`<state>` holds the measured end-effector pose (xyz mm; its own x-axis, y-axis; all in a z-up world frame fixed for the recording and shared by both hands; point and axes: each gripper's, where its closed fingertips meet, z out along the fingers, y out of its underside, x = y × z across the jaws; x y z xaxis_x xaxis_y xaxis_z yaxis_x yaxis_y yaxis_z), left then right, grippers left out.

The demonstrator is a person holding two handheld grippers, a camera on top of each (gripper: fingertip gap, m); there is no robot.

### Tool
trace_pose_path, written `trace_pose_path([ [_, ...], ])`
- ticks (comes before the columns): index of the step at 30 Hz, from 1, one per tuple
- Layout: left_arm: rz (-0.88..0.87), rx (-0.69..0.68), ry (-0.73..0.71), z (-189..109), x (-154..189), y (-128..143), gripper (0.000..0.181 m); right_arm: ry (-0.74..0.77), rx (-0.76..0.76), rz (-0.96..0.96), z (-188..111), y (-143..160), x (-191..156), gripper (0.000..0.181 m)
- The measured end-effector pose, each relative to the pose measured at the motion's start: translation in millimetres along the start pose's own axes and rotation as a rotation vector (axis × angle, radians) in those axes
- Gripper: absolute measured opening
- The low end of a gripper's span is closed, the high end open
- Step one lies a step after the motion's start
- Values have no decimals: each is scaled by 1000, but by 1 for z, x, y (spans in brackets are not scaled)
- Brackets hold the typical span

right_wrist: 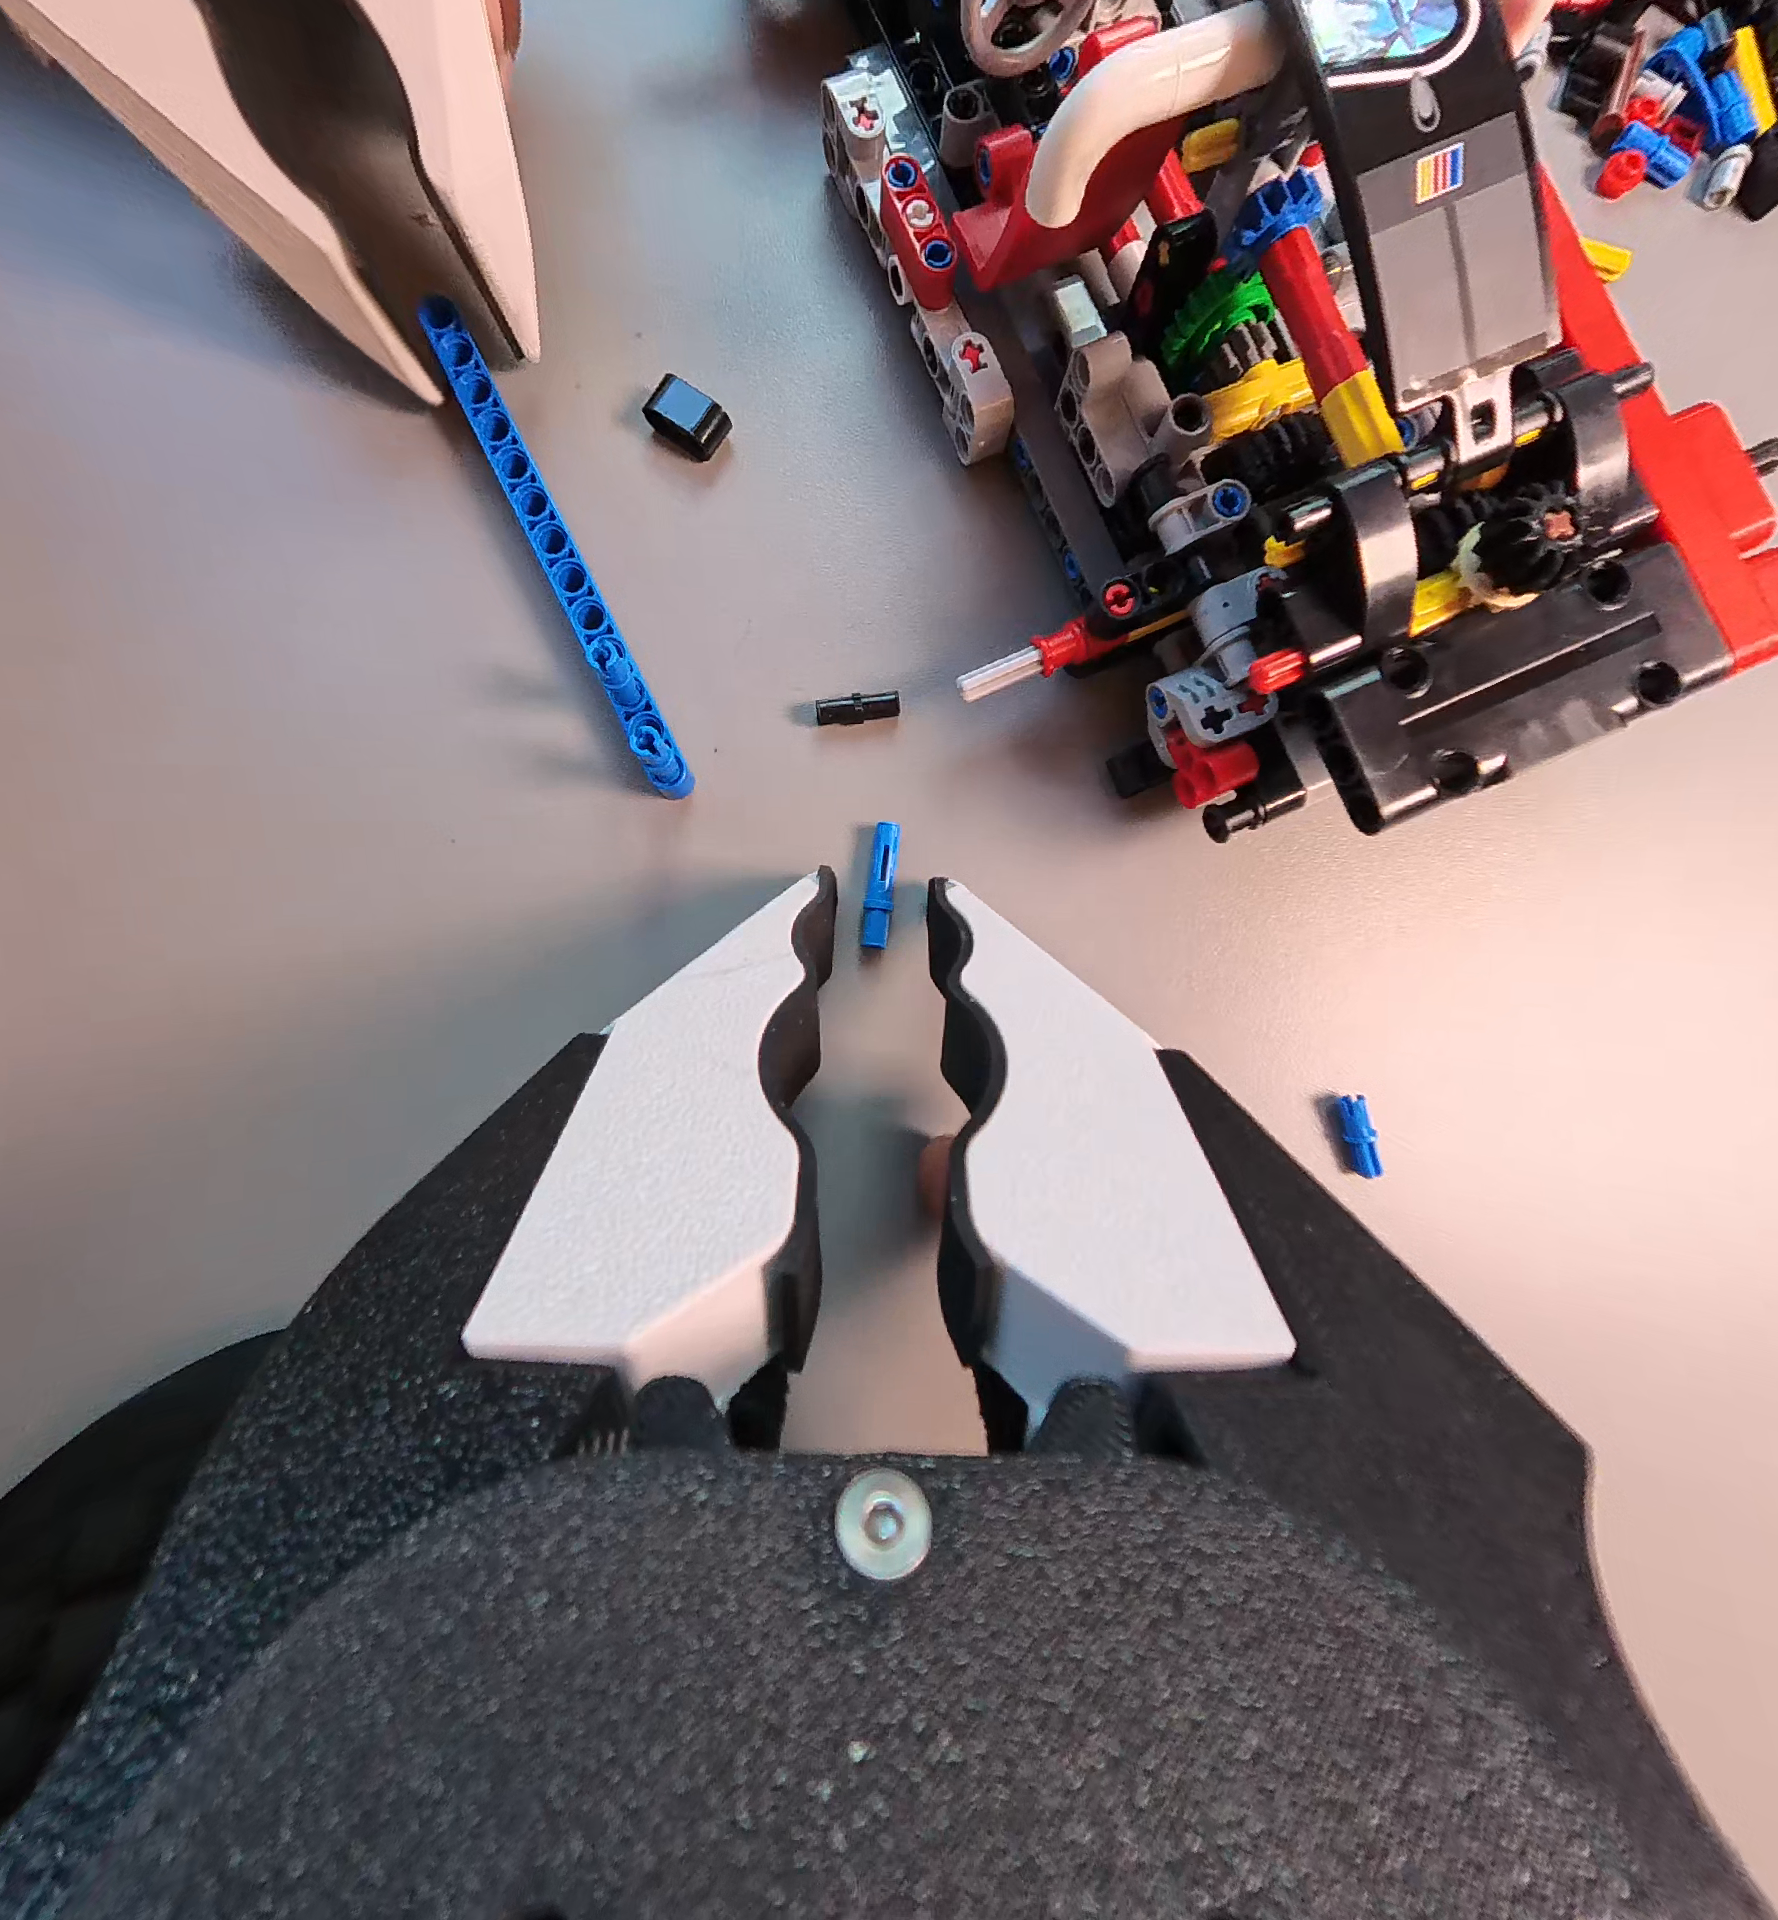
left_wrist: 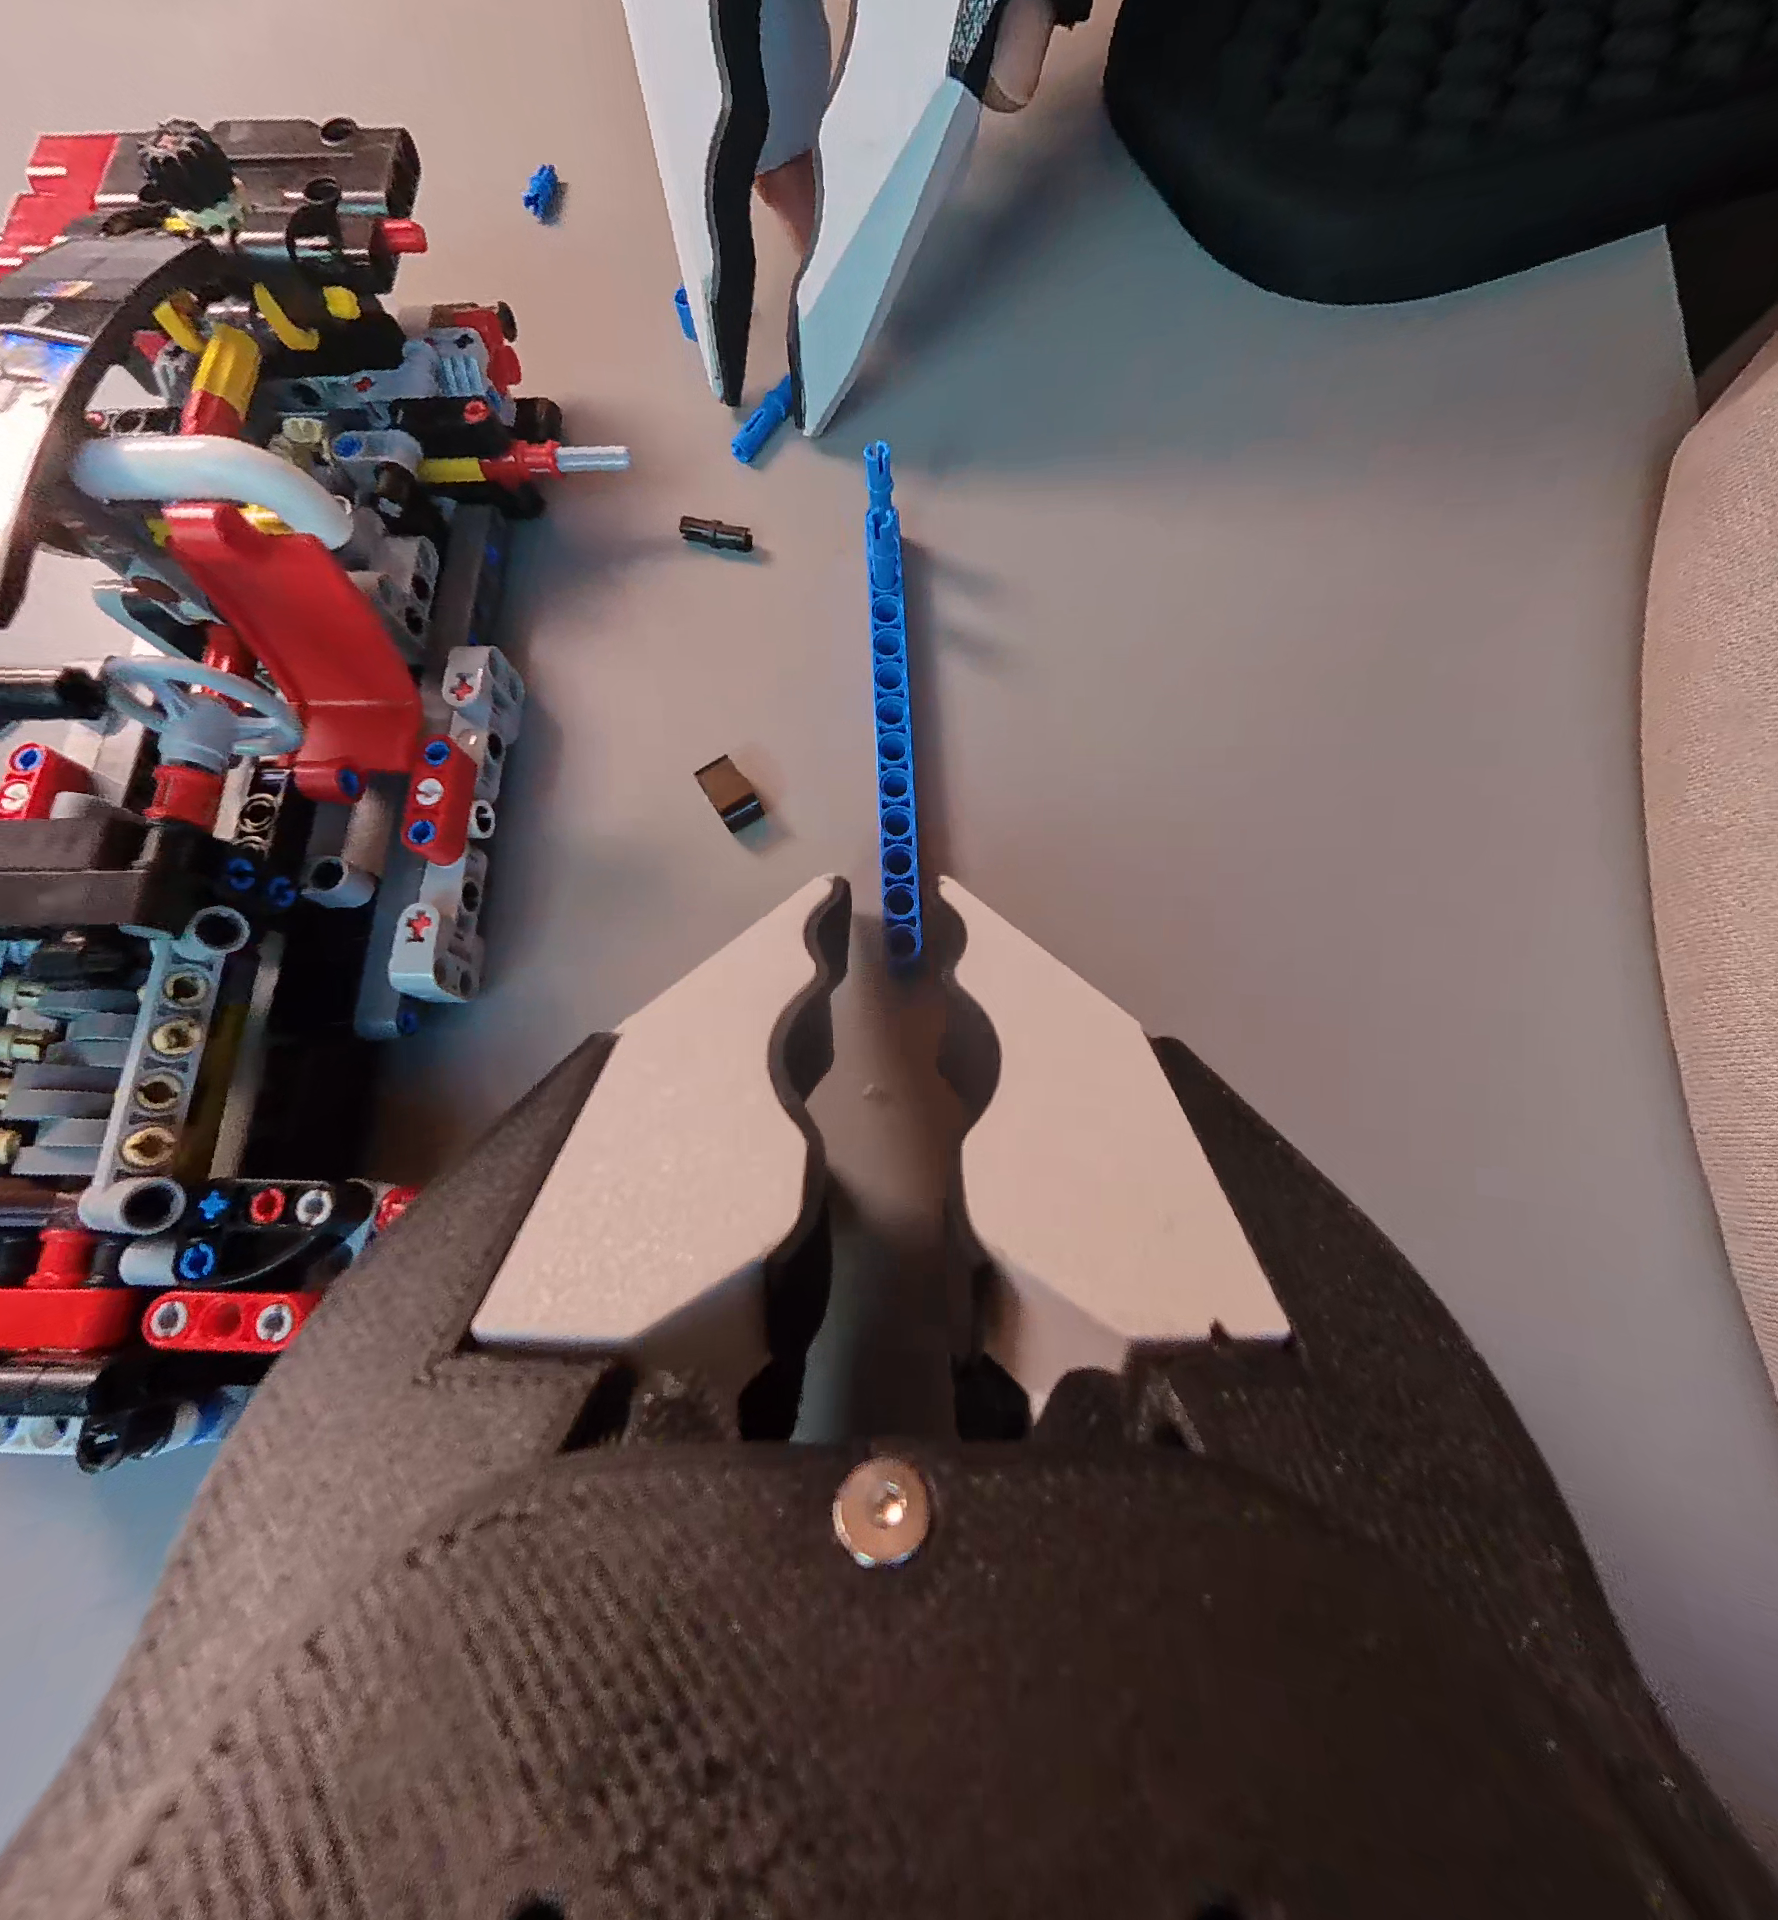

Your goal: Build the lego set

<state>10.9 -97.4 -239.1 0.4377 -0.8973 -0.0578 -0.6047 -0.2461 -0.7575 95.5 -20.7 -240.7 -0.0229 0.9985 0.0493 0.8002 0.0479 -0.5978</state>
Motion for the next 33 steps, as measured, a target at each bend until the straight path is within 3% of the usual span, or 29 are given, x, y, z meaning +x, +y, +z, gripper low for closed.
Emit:
trace_pose_path([
  [6,-12,-20,-80,0,-11,1,6,-11,-2,-19,1,-1,-4,5],
  [12,-16,-11,-72,2,-9,0,7,-7,-1,-4,2,-1,-5,3],
  [21,-130,121,-37,-9,-15,-17,16,12,17,3,1,-3,-5,2],
  [25,-231,255,55,-18,-11,-34,13,-32,197,71,-27,-34,-12,2],
  [28,-302,394,162,-30,-4,-54,13,-14,274,-22,-50,-59,-25,2],
  [33,-355,481,232,-35,3,-68,18,-25,306,-156,-36,-84,-59,2],
])
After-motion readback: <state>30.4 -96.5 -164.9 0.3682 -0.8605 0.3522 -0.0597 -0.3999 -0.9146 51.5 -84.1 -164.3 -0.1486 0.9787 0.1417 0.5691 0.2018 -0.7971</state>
